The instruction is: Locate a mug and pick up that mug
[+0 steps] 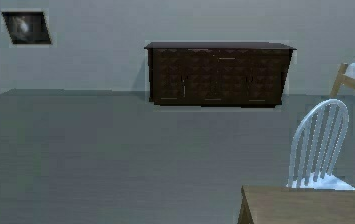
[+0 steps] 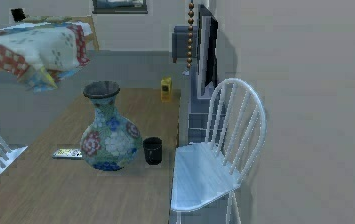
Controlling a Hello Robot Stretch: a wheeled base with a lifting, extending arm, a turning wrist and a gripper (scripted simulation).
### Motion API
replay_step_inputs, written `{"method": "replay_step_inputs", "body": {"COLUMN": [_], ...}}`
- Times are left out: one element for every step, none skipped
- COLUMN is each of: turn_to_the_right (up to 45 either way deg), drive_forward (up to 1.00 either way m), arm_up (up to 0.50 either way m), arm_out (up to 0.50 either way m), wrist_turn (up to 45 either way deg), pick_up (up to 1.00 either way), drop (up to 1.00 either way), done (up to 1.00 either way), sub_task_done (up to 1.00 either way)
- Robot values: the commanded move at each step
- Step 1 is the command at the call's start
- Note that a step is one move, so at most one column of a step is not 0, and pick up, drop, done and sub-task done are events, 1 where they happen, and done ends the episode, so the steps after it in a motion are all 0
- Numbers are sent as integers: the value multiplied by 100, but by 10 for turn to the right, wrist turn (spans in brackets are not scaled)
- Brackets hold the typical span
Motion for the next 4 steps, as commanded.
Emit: {"method": "replay_step_inputs", "body": {"turn_to_the_right": [0, 0, 0, 0], "drive_forward": [0, 0, 0, 0], "arm_up": [50, 36, 0, 0], "arm_out": [0, 0, 32, 0], "wrist_turn": [0, 0, 0, 450], "pick_up": [0, 0, 0, 0], "drop": [0, 0, 0, 0], "done": [0, 0, 0, 0], "sub_task_done": [0, 0, 0, 0]}}
